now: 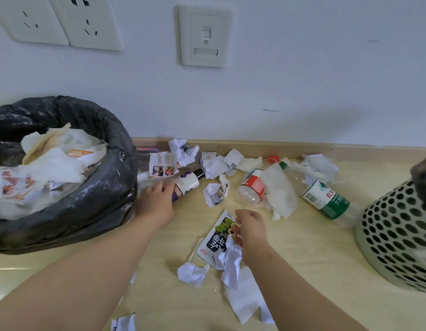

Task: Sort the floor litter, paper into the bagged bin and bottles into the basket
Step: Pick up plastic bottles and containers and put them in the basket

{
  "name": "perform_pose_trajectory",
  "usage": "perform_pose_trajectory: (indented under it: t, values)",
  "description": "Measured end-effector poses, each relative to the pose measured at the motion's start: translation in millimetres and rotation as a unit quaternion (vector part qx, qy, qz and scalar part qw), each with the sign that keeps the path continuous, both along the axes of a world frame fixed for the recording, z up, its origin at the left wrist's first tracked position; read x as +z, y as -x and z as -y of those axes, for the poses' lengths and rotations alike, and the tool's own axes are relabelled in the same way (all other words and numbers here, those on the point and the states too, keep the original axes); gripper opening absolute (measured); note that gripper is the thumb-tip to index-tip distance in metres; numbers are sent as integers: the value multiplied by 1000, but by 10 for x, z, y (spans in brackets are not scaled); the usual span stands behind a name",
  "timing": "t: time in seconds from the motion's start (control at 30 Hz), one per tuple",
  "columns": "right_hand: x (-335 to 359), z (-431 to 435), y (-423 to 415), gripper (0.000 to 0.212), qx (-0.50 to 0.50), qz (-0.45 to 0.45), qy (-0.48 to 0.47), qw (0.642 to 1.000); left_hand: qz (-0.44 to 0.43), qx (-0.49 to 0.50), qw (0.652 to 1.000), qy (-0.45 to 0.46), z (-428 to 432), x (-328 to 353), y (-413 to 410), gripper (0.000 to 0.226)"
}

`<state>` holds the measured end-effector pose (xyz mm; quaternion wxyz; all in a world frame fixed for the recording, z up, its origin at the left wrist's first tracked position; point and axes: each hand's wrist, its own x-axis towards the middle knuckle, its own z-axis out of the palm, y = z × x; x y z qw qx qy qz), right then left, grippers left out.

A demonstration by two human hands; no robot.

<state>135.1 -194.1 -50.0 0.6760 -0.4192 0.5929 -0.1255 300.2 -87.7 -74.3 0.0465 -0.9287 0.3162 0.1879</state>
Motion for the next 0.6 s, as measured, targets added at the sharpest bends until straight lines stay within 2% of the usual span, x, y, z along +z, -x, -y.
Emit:
perform_pose_trajectory:
  t: [0.1,0.17,0.23,0.3,0.4,0.47,0.6]
  values:
    - [-40,17,15,6,18,-5,-4,1000,-12,22,1000,-7,32,-97,86,73]
    - [-36,30,31,7,37,-13,-4,999,-58,52,997,-1,17,-149,169,59]
    - [2,41,30,6,57,-12,-4,998,-106,89,989,56,3,-108,287,37]
    - [73,48,13,3,78,1,7,997,-134,109,976,134,9,-4,412,31]
    - [251,60,-50,21,118,47,36,991,-149,51,963,219,60,271,543,39]
    - [411,91,-107,31,134,89,56,985,-144,0,959,245,121,487,556,42]
    - [752,164,-184,33,110,177,89,974,-87,-47,952,290,224,837,493,34]
